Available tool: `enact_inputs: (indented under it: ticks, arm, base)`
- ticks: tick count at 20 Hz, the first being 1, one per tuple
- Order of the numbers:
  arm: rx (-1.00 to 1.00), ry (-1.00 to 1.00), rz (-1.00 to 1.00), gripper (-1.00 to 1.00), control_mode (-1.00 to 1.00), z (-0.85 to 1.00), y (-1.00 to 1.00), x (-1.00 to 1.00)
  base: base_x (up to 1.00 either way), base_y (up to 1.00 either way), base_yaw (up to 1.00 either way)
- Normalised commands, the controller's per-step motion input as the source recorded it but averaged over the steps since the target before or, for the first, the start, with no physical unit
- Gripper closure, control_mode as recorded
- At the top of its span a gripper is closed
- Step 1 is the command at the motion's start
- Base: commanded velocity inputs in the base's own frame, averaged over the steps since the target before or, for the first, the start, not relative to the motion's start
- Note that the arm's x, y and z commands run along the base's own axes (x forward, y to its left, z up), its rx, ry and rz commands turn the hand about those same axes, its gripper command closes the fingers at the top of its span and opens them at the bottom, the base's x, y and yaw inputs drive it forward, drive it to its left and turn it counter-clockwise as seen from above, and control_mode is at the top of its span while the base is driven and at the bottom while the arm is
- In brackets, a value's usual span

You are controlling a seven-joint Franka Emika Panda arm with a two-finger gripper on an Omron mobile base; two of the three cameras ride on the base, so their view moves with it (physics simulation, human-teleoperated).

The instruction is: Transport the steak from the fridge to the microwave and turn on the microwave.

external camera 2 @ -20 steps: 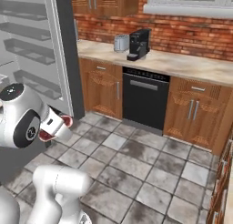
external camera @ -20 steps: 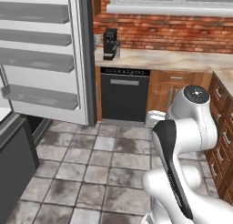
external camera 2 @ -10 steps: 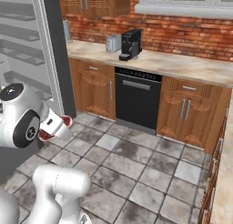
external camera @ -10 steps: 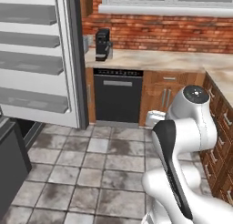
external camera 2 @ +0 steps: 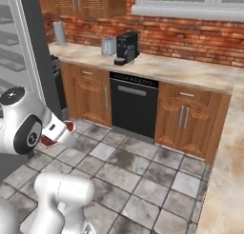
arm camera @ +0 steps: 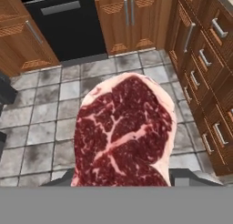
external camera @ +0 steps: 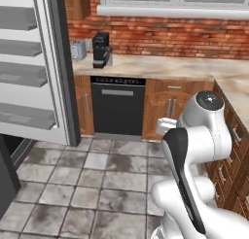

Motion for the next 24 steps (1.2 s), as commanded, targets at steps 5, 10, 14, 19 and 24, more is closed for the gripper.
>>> enact_inputs:
  ticks: [5,10,14,19,24]
  arm:
    - [0.0,0.0,0.0,1.0,1.0,0.0,0.0,0.0]
    - [0.0,0.0,0.0,1.0,1.0,0.0,0.0,0.0]
    - [0.0,0.0,0.0,1.0,1.0,0.0,0.0,0.0]
    - [0.0,0.0,0.0,1.0,1.0,0.0,0.0,0.0]
    - [0.0,0.0,0.0,1.0,1.0,0.0,0.0,0.0]
  base:
    - [0.48,-0.54,0.03]
    - [0.68,-0.48,0.12]
    - [0.73,-0.37,0.16]
    - [0.68,-0.42,0.2]
    - [0.59,-0.43,0.24]
